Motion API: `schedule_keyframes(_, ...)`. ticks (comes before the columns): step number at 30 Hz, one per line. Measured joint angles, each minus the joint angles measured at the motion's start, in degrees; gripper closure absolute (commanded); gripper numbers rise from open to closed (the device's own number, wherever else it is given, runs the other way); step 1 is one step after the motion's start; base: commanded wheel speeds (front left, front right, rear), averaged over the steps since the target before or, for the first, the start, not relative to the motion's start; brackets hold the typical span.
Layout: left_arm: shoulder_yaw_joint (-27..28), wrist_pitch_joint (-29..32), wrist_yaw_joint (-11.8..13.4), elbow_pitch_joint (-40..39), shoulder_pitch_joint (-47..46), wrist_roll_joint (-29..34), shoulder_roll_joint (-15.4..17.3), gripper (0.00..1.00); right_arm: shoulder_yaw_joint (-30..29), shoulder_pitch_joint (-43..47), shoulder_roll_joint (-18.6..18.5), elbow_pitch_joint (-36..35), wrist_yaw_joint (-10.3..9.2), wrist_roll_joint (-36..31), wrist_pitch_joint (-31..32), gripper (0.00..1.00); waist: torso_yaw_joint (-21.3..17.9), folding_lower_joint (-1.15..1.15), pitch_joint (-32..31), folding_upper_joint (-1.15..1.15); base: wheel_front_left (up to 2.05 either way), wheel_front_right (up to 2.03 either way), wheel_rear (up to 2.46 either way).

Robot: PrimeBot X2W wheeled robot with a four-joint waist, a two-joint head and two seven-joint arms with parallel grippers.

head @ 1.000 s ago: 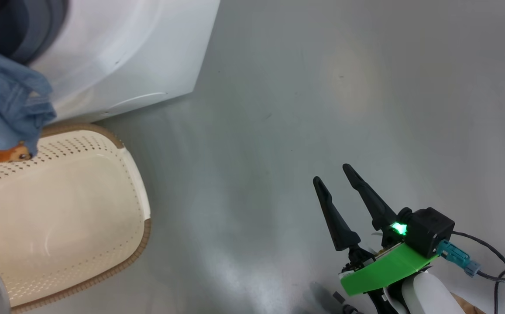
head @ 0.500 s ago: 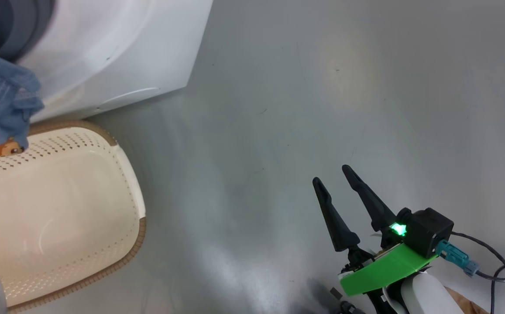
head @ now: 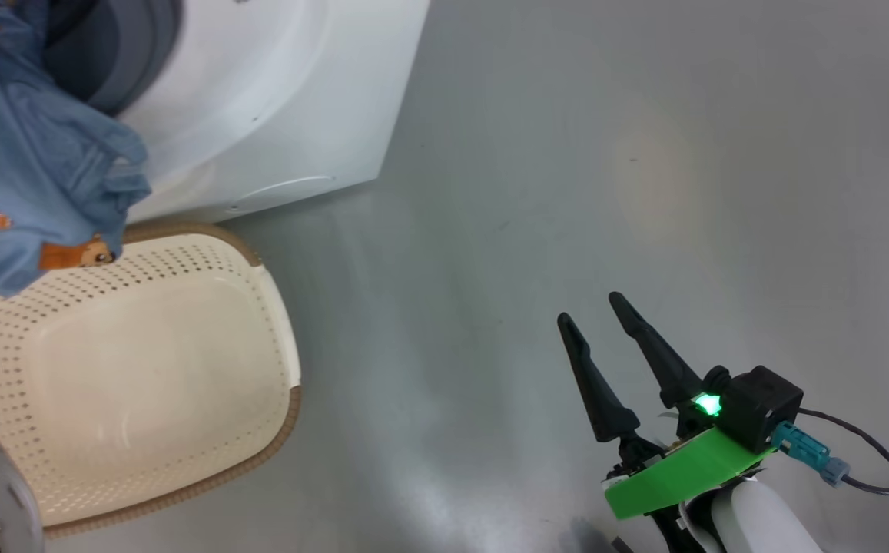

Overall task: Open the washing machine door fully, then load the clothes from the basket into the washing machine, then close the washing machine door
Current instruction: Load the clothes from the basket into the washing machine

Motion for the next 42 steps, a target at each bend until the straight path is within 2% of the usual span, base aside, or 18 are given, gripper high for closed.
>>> schedule_keyframes(7,-2.6,0.0,0.3,-2.0,5.2,0.9,-3.8,0.0,-0.9,-0.7,-0.5,0.4,0.0,0.0,0.0,0.0,3.1,0.0,-1.6,0.0,0.0,0.0,0.0)
schedule_keyframes(16,-5.1,0.0,-3.2,-11.5,15.8,-0.1,-8.5,0.0,-2.6,-2.6,-2.0,0.3,0.0,-0.3,0.0,0.0,8.3,0.0,-2.8,0.0,0.0,0.0,0.0)
schedule_keyframes(26,-9.5,0.0,-3.5,-26.7,30.6,-4.4,-9.8,0.0,-5.1,-3.9,-4.1,-0.4,0.0,-1.2,0.0,0.0,13.9,0.01,-2.5,0.0,0.0,0.0,0.0)
schedule_keyframes(30,-13.2,0.0,-1.7,-32.4,37.9,-8.1,-9.8,0.0,-6.5,-3.9,-4.7,-0.9,0.0,-1.8,0.0,0.0,15.0,0.01,-2.7,0.0,0.0,0.0,0.0)
schedule_keyframes(36,-17.7,0.0,2.6,-42.0,50.4,-11.9,-9.7,0.0,-8.5,-3.4,-5.0,-1.4,0.0,-2.1,0.0,0.0,16.0,0.0,-3.6,0.0,0.0,0.0,0.0)
schedule_keyframes(38,-18.3,0.0,3.1,-43.2,51.9,-12.1,-9.7,0.0,-8.7,-3.1,-5.0,-1.4,0.0,-2.1,0.0,0.0,16.1,0.01,-3.9,0.0,0.0,0.0,0.0)
schedule_keyframes(42,-19.4,0.0,5.8,-49.5,58.5,-13.4,-9.5,0.0,-10.1,-1.3,-4.9,-1.6,0.0,-2.2,0.0,0.0,16.3,0.0,-5.2,0.0,0.0,0.0,0.0)
